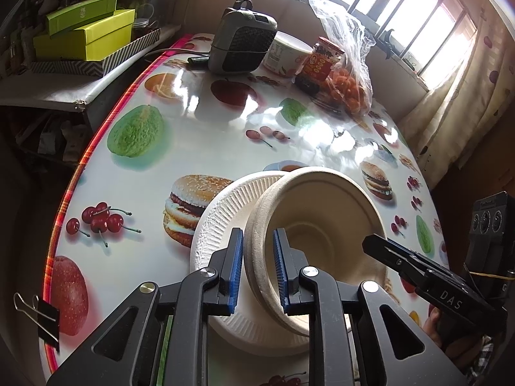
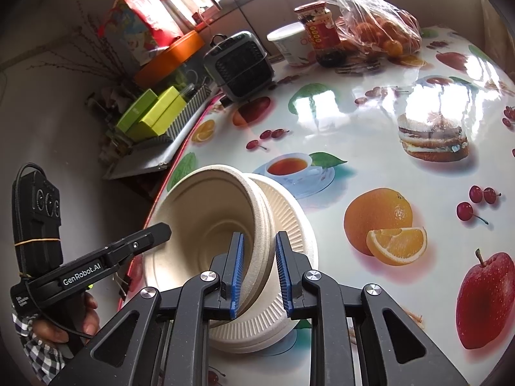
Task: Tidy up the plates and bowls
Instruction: 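Lower the nested bowls onto the plate stack and open both tools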
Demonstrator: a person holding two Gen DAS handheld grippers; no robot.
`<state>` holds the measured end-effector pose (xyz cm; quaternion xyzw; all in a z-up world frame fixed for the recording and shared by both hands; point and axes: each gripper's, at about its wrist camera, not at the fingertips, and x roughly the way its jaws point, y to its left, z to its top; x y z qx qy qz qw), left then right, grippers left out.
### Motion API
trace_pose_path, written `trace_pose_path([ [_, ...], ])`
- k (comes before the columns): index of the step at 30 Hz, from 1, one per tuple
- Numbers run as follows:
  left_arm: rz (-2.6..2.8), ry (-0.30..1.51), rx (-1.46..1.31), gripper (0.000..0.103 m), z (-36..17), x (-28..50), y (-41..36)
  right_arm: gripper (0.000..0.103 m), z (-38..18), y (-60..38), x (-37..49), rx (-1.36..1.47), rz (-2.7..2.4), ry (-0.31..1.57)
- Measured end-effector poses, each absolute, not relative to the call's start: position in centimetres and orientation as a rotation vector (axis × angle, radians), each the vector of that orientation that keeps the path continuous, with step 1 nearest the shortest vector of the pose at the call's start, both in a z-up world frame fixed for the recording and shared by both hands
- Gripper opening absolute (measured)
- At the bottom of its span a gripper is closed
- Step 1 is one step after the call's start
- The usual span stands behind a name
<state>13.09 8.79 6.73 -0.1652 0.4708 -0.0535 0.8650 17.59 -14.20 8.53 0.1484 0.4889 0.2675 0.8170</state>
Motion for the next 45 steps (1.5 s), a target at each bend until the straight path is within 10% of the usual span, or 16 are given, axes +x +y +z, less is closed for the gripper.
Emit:
trace_pose_path([
  [12, -0.123, 0.969, -0.351, 0.038, 6.8, 12.9, 8.8, 0.035, 8.9, -14.2, 17.3, 0.307, 0.576, 1.022],
  [45, -0.070, 0.847, -0.282, 0.045, 8.5, 6.7, 8.1, 0.051, 11.3, -15.7, 11.0, 0.190, 0.537, 0.857],
])
